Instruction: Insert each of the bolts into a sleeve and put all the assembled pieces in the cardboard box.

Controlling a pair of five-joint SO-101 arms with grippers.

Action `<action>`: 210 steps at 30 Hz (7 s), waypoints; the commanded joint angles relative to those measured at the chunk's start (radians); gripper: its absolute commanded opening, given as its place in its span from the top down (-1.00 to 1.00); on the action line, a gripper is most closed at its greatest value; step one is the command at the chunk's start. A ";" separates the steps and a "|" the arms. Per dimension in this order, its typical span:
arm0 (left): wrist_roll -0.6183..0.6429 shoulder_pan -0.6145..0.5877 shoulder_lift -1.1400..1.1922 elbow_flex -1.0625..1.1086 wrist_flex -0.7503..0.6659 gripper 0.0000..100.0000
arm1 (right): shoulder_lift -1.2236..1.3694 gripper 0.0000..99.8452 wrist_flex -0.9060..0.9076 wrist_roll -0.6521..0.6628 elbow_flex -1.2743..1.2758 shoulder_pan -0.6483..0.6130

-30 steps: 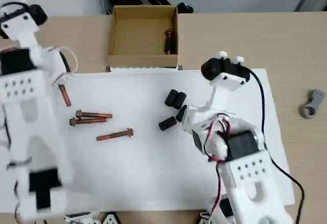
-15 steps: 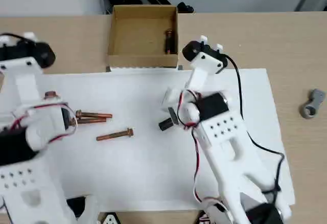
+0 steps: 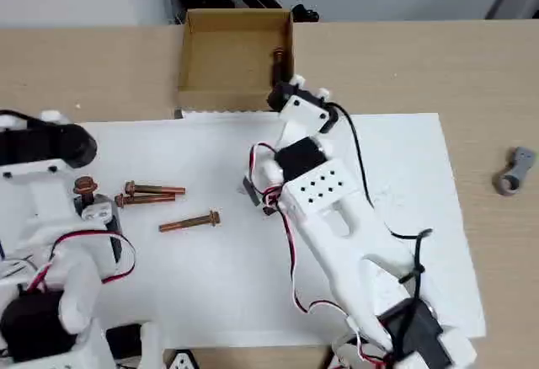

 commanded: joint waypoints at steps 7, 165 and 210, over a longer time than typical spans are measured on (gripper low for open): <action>-0.008 0.005 -0.018 0.004 -0.041 0.99 | 0.125 0.74 -0.019 -0.020 -0.048 -0.005; 0.249 0.605 -0.021 0.019 -0.448 0.99 | -1.113 0.99 -1.188 0.919 1.165 -0.189; 0.325 0.643 -0.015 0.202 -0.680 0.99 | -1.121 0.99 -1.185 0.914 1.163 -0.189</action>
